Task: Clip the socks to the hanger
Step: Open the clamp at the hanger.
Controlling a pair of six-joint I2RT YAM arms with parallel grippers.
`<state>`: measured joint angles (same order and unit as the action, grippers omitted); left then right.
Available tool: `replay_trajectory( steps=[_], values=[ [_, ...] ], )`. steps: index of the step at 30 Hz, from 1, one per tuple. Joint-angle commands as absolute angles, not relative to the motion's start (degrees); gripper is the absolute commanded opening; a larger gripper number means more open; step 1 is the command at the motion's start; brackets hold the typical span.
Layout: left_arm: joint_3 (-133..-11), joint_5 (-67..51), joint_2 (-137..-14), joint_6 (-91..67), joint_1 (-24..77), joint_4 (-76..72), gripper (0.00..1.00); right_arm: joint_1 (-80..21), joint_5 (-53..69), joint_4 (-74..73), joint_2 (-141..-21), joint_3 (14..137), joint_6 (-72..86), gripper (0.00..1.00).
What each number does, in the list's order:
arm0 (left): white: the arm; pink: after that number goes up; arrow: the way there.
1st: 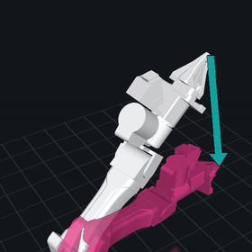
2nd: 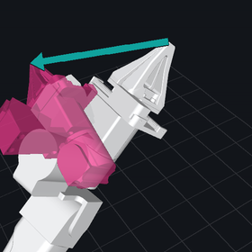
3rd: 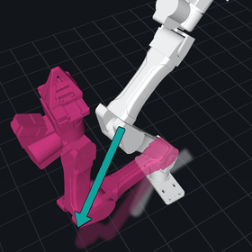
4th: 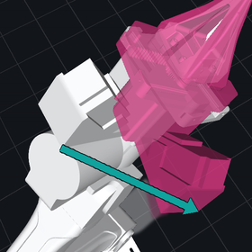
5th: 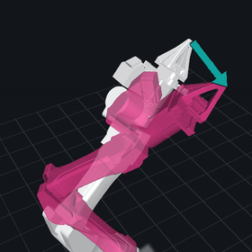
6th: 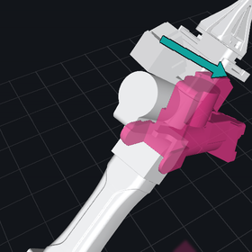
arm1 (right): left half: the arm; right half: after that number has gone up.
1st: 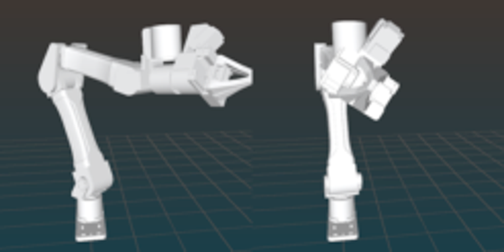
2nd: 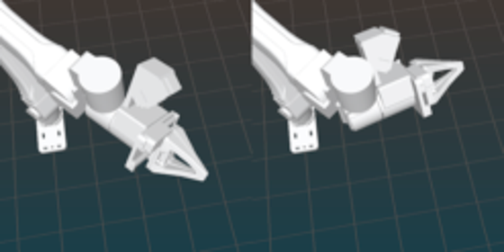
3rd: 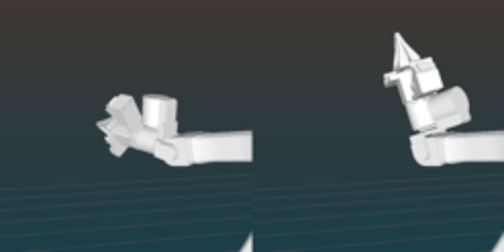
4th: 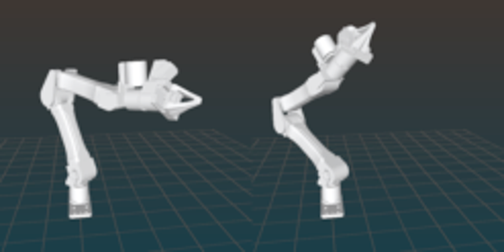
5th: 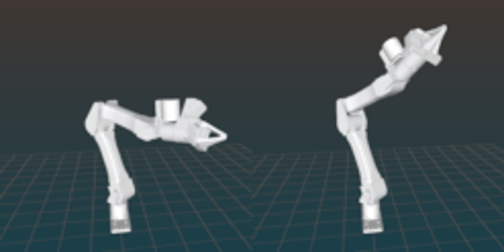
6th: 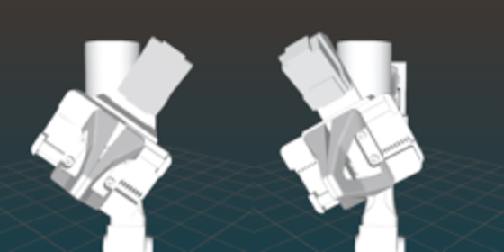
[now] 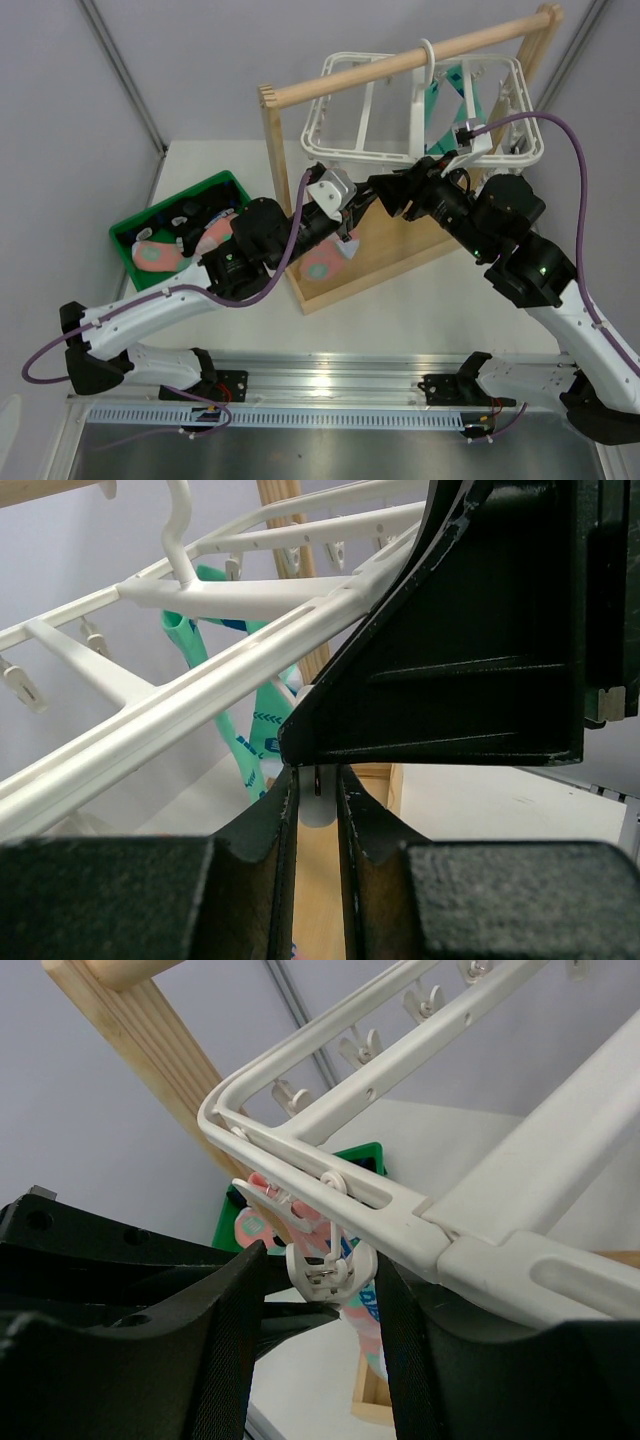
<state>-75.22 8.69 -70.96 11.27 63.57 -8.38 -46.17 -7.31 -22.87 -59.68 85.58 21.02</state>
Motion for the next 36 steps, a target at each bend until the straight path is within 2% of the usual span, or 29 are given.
replay_trajectory(
  steps=[1, 6, 9, 16, 19, 20, 22, 23, 25, 28, 32, 36],
  values=[
    [-75.15, 5.98, -71.46, 8.62, 64.25, -5.45, 0.01, -45.53, -10.81, -15.82, -59.24, 85.96, 21.09, 0.5],
    [-74.71, 5.54, -71.63, 7.47, 64.25, -5.54, 0.01, -45.61, -11.16, -15.64, -59.41, 85.87, 21.18, 0.49],
    [-74.71, 5.36, -71.54, 7.56, 64.34, -5.54, 0.01, -45.53, -11.25, -15.91, -59.68, 85.87, 21.01, 0.45],
    [-74.18, 5.54, -71.28, 6.95, 64.34, -5.1, 0.02, -45.44, -12.92, -16.7, -59.68, 85.69, 21.01, 0.28],
    [-73.66, 6.15, -70.58, 6.33, 64.25, -5.18, 0.11, -45.44, -13.8, -17.22, -59.68, 85.61, 21.09, 0.19],
    [-73.65, 6.41, -70.32, 6.07, 64.42, -5.19, 0.19, -45.35, -14.15, -17.4, -59.68, 85.61, 21.01, 0.17],
    [-73.3, 7.29, -69.61, 5.54, 64.34, -5.27, 0.3, -45.35, -14.68, -17.75, -59.68, 85.43, 21.18, 0.12],
    [-73.21, 7.56, -69.44, 5.36, 64.34, -5.27, 0.41, -45.35, -15.03, -17.75, -59.59, 85.26, 21.36, 0.1],
    [-73.3, 8.61, -68.65, 4.75, 64.25, -4.84, 0.5, -45.18, -15.29, -17.84, -59.5, 85.17, 21.44, 0.05],
    [-73.39, 10.19, -67.33, 3.26, 64.34, -3.96, 0.76, -45.0, -16.43, -18.02, -59.59, 85.08, 21.71, 0.0],
    [-75.05, 14.32, -65.83, 0.53, 64.34, -0.46, 0.9, -44.65, -17.05, -18.02, -59.68, 84.82, 22.41, 0.0],
    [-76.11, 17.92, -63.81, -4.65, 64.16, 6.93, 0.95, -44.3, -17.84, -18.11, -59.85, 84.11, 23.55, 0.0]
  ],
)
